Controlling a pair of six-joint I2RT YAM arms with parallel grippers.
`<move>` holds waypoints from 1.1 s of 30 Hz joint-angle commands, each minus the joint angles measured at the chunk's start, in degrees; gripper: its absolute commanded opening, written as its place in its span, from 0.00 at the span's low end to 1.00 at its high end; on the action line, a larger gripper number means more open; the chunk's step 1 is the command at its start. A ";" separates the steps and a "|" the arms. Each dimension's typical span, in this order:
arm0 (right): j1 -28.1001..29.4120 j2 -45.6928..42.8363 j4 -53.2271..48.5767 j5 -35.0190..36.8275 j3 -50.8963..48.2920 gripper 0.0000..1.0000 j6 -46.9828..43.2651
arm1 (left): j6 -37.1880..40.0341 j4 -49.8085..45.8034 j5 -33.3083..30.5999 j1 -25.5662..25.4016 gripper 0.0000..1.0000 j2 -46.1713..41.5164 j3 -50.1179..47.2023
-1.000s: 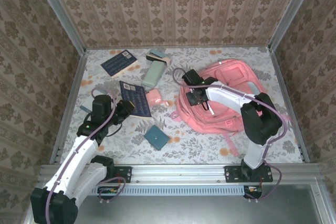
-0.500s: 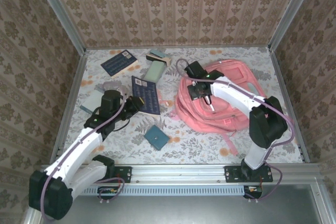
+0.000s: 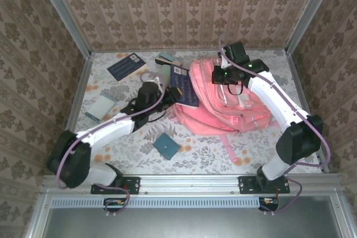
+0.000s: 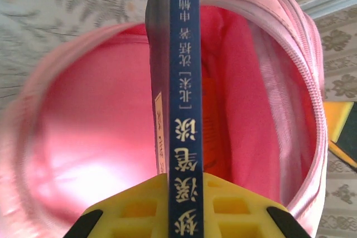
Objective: Pack the student bag
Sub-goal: Open the student bag at the center of the table, then place the book in the student bag.
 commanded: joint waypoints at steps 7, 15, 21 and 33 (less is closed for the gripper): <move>-1.54 -3.29 5.29 -6.47 2.84 0.00 5.01 | -6.44 15.09 -2.48 -6.87 0.00 19.71 12.94; -1.84 -3.64 5.76 -6.97 2.59 0.00 5.60 | -14.58 21.80 -3.75 -11.16 0.00 33.29 19.20; -1.78 -3.59 6.44 -7.94 1.87 0.00 6.49 | -15.03 19.20 -4.54 -13.91 0.00 39.45 26.23; -1.84 -4.47 6.53 -7.55 -0.30 0.00 6.42 | -9.16 -8.44 -6.59 -16.71 0.59 41.62 36.95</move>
